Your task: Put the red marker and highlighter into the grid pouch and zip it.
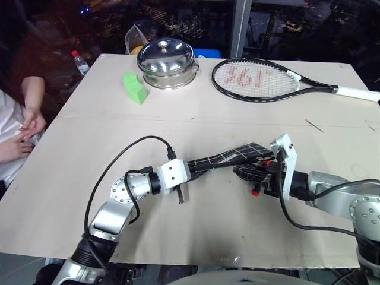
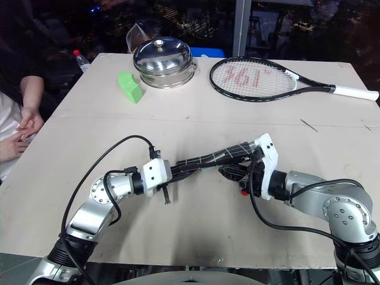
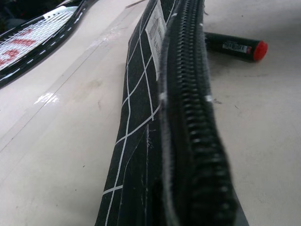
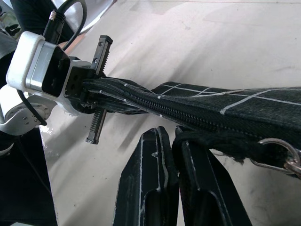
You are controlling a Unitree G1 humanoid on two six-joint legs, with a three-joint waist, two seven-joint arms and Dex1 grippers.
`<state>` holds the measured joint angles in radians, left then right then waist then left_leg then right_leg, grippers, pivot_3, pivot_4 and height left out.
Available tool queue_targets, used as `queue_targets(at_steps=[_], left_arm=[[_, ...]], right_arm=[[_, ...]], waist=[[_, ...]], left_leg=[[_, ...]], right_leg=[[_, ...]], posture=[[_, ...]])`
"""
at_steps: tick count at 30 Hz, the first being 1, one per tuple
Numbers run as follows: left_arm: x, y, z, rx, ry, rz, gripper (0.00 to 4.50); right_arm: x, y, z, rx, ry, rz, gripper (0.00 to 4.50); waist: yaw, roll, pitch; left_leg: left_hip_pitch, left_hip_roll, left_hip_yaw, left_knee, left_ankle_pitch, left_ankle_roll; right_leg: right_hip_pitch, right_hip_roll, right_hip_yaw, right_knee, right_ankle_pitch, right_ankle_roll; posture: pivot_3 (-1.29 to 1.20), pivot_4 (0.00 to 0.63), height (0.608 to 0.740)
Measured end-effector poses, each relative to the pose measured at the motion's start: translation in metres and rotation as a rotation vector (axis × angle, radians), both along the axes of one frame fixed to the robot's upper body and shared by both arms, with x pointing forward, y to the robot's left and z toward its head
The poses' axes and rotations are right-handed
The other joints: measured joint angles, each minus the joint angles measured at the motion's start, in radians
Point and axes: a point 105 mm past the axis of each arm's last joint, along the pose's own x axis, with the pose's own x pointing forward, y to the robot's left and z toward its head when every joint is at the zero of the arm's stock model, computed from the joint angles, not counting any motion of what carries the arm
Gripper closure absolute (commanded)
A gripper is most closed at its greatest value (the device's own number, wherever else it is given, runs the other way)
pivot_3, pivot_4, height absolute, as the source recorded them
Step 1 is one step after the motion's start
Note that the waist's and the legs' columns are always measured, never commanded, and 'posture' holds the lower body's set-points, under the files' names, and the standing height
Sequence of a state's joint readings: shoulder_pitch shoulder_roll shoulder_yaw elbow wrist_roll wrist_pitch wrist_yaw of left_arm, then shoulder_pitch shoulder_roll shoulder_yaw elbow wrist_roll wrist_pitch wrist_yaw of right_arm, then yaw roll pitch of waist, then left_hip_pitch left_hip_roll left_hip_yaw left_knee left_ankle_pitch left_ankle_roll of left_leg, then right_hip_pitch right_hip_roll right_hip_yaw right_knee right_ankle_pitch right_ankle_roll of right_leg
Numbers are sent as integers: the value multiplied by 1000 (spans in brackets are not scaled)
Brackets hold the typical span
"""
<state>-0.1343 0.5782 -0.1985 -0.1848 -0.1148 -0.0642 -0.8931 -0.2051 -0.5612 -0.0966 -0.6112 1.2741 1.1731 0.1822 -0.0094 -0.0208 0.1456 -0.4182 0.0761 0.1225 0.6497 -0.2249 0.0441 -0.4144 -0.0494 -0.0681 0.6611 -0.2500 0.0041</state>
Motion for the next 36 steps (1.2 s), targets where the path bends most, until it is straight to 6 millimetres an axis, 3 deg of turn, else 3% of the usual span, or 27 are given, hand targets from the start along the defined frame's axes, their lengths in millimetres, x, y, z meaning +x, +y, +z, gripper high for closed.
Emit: queue_targets(at_steps=[10,27,36], left_arm=[[5,-14,5,-14,27,-10,4500],[13,-37,17,-26,-13,-18,4500],[30,-62,28,-34,-67,-15,4500]], right_arm=[[-4,6,-6,-10,32,13,4441],[2,18,0,14,23,52,4441],[10,37,10,38,-11,110,4441]], waist=[[0,0,0],[0,0,1],[1,-1,1]], left_leg=[[0,0,0,0,0,0],[0,0,-1,0,0,0],[-1,-1,-1,0,0,0]], right_leg=[[0,1,0,0,0,1],[0,1,0,0,0,1],[0,2,0,0,0,1]], posture=[[0,150,740],[0,150,740],[0,150,740]])
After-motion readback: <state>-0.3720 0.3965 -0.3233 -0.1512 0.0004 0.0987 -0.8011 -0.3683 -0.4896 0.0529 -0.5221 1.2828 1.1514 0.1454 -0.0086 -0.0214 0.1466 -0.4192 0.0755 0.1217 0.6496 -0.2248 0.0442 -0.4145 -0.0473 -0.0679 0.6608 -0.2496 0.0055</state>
